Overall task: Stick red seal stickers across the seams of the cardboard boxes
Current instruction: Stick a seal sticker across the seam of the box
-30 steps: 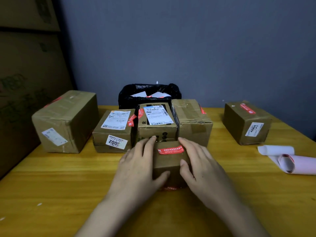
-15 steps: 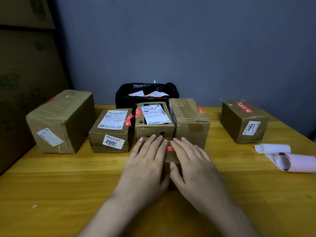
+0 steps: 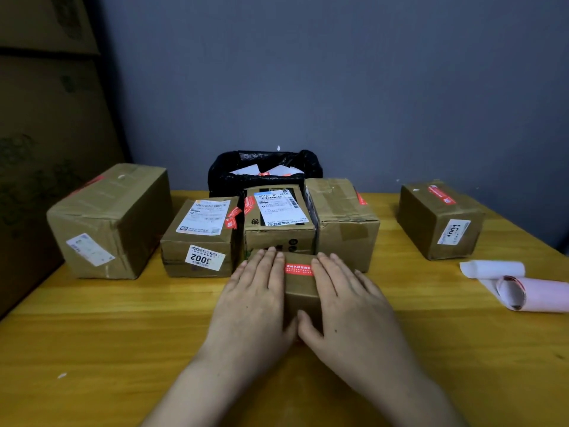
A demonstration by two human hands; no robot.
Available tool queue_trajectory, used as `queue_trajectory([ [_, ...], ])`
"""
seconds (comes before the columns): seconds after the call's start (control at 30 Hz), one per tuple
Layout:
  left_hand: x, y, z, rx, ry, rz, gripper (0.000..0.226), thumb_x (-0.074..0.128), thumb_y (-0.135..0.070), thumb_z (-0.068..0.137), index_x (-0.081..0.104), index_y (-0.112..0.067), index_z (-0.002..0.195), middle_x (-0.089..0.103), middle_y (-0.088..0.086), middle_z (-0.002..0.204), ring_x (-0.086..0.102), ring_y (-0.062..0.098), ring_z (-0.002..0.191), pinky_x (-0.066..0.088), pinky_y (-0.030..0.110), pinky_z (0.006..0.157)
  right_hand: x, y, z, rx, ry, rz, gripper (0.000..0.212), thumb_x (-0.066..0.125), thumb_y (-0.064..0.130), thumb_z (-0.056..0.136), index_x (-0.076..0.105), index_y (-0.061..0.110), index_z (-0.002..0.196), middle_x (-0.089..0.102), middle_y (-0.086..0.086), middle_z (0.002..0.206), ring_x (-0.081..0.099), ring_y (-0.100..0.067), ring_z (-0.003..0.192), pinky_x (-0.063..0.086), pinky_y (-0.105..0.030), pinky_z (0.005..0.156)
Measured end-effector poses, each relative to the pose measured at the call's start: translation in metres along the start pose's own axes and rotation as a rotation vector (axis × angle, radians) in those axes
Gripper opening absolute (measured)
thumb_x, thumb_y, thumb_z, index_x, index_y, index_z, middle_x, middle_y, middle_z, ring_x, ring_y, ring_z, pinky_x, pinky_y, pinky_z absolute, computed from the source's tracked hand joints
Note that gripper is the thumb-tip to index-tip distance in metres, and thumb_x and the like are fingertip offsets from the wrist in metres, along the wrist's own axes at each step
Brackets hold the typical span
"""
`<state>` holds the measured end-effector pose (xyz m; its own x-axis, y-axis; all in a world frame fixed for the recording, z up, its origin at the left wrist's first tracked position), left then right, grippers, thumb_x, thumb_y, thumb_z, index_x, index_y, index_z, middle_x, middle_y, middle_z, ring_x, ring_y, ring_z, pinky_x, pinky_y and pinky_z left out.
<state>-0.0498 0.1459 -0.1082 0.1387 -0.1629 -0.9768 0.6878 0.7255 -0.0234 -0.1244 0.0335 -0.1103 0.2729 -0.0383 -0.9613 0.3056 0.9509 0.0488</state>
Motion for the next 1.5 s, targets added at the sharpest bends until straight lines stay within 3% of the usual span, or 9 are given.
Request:
queue_trajectory([
  [0.13, -0.004, 0.001, -0.001, 0.041, -0.042, 0.025, 0.086, 0.025, -0.065, 0.090, -0.004, -0.014, 0.153, -0.005, 0.003, 0.161, -0.005, 0.015, 0.148, -0.002, 0.028, 0.117, -0.003, 0.000, -0.001, 0.042, 0.012, 0.000, 0.074, 0.035, 0.055, 0.076, 0.061, 0.010, 0.128, 0.062, -0.005, 0.130, 0.058, -0.019, 0.122, 0.038, -0.036, 0.097],
  [0.33, -0.002, 0.000, -0.003, -0.022, -0.077, 0.013, 0.090, 0.028, -0.065, 0.091, -0.011, -0.011, 0.151, -0.013, 0.004, 0.160, -0.013, 0.016, 0.147, 0.004, 0.029, 0.119, -0.008, 0.002, -0.001, -0.036, 0.022, 0.086, 0.079, 0.031, 0.056, 0.095, -0.005, 0.017, 0.154, -0.006, 0.003, 0.162, -0.007, -0.012, 0.148, -0.008, -0.025, 0.105],
  [0.63, -0.011, 0.007, -0.001, -0.026, -0.075, -0.046, 0.101, 0.041, -0.067, 0.085, -0.015, -0.014, 0.151, -0.010, 0.001, 0.160, -0.007, 0.016, 0.148, 0.001, 0.030, 0.118, -0.004, 0.004, 0.001, 0.000, 0.017, 0.033, 0.086, 0.037, 0.058, 0.081, 0.021, 0.013, 0.152, 0.020, -0.002, 0.160, 0.019, -0.016, 0.147, 0.005, -0.030, 0.109],
  [0.77, -0.014, -0.001, 0.005, 0.173, -0.122, 0.000, 0.088, 0.038, -0.059, 0.082, 0.022, -0.007, 0.151, 0.021, 0.011, 0.158, 0.015, 0.020, 0.146, 0.006, 0.035, 0.116, -0.005, 0.003, 0.002, -0.023, 0.009, 0.031, 0.088, 0.033, 0.056, 0.074, 0.027, 0.013, 0.151, 0.026, -0.003, 0.158, 0.022, -0.017, 0.146, 0.009, -0.031, 0.111],
  [0.87, -0.004, 0.000, 0.010, 0.235, -0.085, 0.052, 0.089, 0.046, -0.054, 0.084, 0.010, -0.011, 0.152, 0.009, 0.005, 0.160, 0.006, 0.017, 0.148, -0.003, 0.031, 0.116, -0.004, 0.006, 0.004, 0.018, 0.029, 0.041, 0.081, 0.042, 0.051, 0.065, 0.054, 0.010, 0.134, 0.058, -0.005, 0.135, 0.052, -0.021, 0.129, 0.035, -0.036, 0.103],
  [1.0, 0.000, -0.004, 0.012, 0.177, -0.063, 0.085, 0.086, 0.082, -0.039, 0.049, 0.062, -0.002, 0.124, 0.064, 0.013, 0.125, 0.061, 0.025, 0.116, 0.042, 0.039, 0.099, -0.006, 0.012, 0.009, -0.052, 0.041, 0.071, 0.078, 0.040, 0.043, 0.070, 0.045, 0.011, 0.141, 0.048, -0.004, 0.145, 0.042, -0.019, 0.137, 0.021, -0.035, 0.110],
  [1.13, 0.009, -0.005, 0.011, 0.195, -0.071, 0.065, 0.083, 0.086, -0.032, 0.044, 0.065, -0.002, 0.118, 0.066, 0.014, 0.119, 0.065, 0.025, 0.109, 0.049, 0.036, 0.091, -0.005, 0.012, 0.008, -0.032, 0.043, 0.052, 0.069, 0.039, 0.039, 0.070, 0.059, 0.009, 0.129, 0.061, -0.006, 0.131, 0.057, -0.019, 0.123, 0.038, -0.037, 0.104],
  [1.33, -0.005, -0.005, 0.006, 0.116, -0.051, 0.046, 0.084, 0.041, -0.049, 0.094, -0.006, -0.011, 0.152, -0.005, 0.006, 0.161, -0.004, 0.018, 0.148, -0.003, 0.029, 0.118, -0.005, 0.008, 0.006, -0.057, 0.023, 0.068, 0.074, 0.047, 0.039, 0.084, 0.028, 0.011, 0.150, 0.028, -0.005, 0.157, 0.025, -0.017, 0.145, 0.009, -0.030, 0.113],
  [1.5, -0.004, 0.004, 0.002, 0.066, -0.089, 0.044, 0.086, 0.035, -0.057, 0.093, -0.009, -0.013, 0.151, -0.009, 0.004, 0.160, -0.007, 0.016, 0.148, -0.006, 0.030, 0.118, -0.004, 0.002, 0.005, -0.081, 0.011, 0.101, 0.078, 0.041, 0.046, 0.094, -0.002, 0.019, 0.154, -0.003, 0.004, 0.162, -0.006, -0.010, 0.148, -0.011, -0.024, 0.109],
])
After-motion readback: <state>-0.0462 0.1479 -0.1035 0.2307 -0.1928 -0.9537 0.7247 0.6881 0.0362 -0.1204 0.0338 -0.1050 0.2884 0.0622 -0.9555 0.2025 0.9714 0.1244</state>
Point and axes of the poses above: each hand's wrist, its own z-axis towards the middle knuckle, its own x-axis out of the palm, y = z × x, the point moved 2 cm from there along z, towards the middle knuckle
